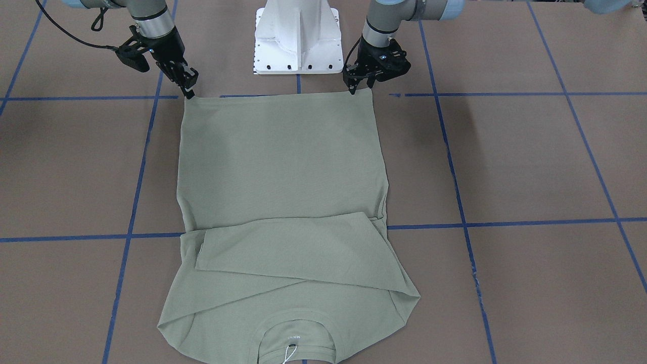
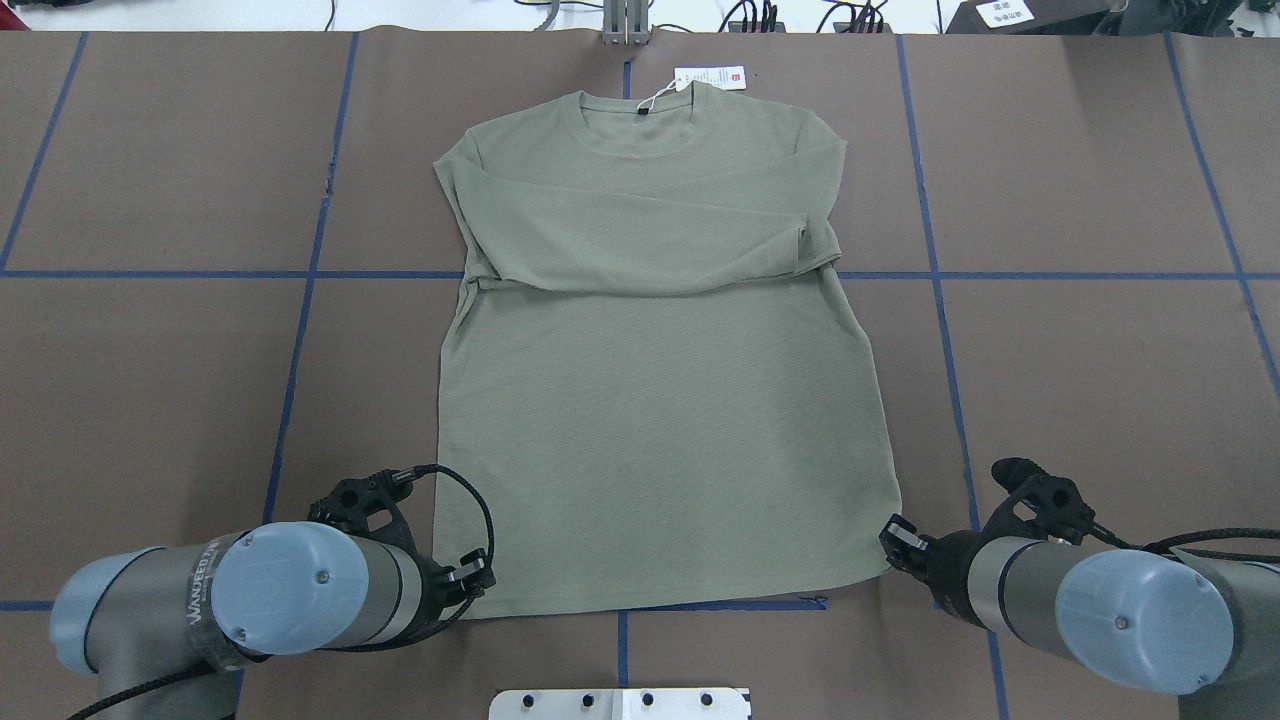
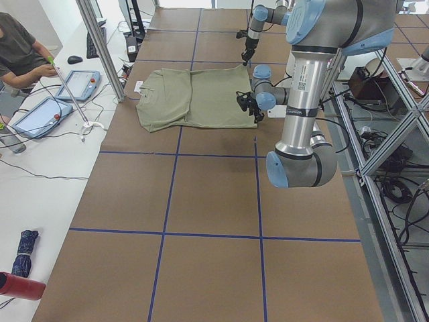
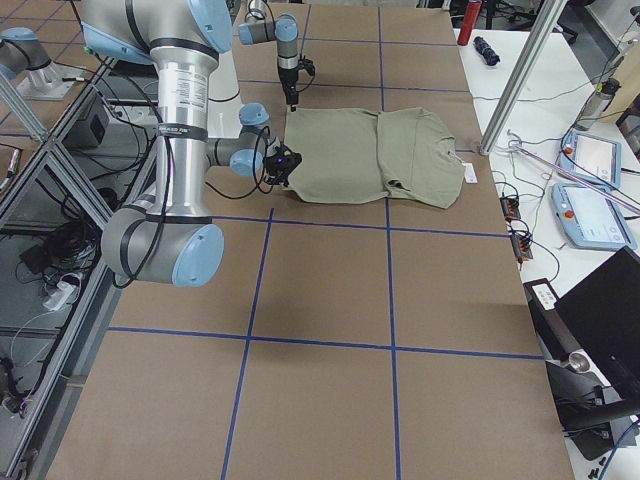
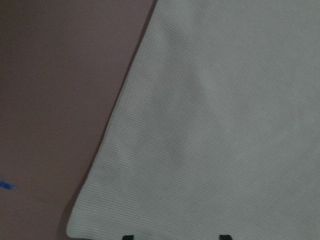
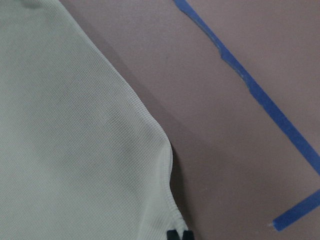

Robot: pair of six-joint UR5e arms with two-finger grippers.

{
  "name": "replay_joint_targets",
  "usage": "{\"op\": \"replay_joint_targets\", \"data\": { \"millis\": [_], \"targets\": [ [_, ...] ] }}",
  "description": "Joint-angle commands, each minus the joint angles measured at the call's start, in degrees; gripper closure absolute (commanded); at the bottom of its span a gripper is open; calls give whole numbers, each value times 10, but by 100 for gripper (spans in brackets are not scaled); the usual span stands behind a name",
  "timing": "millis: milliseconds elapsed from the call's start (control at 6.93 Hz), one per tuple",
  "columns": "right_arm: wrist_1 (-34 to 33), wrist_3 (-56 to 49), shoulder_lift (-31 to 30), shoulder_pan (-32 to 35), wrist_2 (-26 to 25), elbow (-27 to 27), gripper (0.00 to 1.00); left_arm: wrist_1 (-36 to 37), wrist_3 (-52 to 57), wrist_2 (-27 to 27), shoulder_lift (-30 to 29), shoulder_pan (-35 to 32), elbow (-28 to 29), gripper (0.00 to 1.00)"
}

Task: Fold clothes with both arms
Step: 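Grasp the hem corners nearest the robot with both grippers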

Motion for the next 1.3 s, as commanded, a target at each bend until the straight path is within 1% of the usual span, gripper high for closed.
{"op": "replay_joint_targets", "data": {
  "millis": [0, 289, 577, 721, 866, 1010, 1154],
  "targets": [
    [-1, -1, 0, 4, 0, 1, 100, 0, -2, 0, 3, 8, 5, 39],
    [0, -1, 0, 6, 0, 1, 100, 0, -2, -1, 9, 9, 7, 41],
    [0, -1, 0, 6, 0, 1, 100, 0, -2, -1, 17, 11, 6, 44],
    [0, -1, 0, 6, 1, 1, 100, 0, -2, -1, 17, 11, 5, 53],
    [0, -1, -1, 6, 0, 1, 100, 0, -3, -1, 16, 11, 5, 92],
    [0, 0, -1, 8, 0, 2, 100, 0, -2, -2, 16, 11, 5, 100],
    [0, 0, -1, 8, 0, 1, 100, 0, -2, -3, 14, 11, 1, 100]
  ]
}}
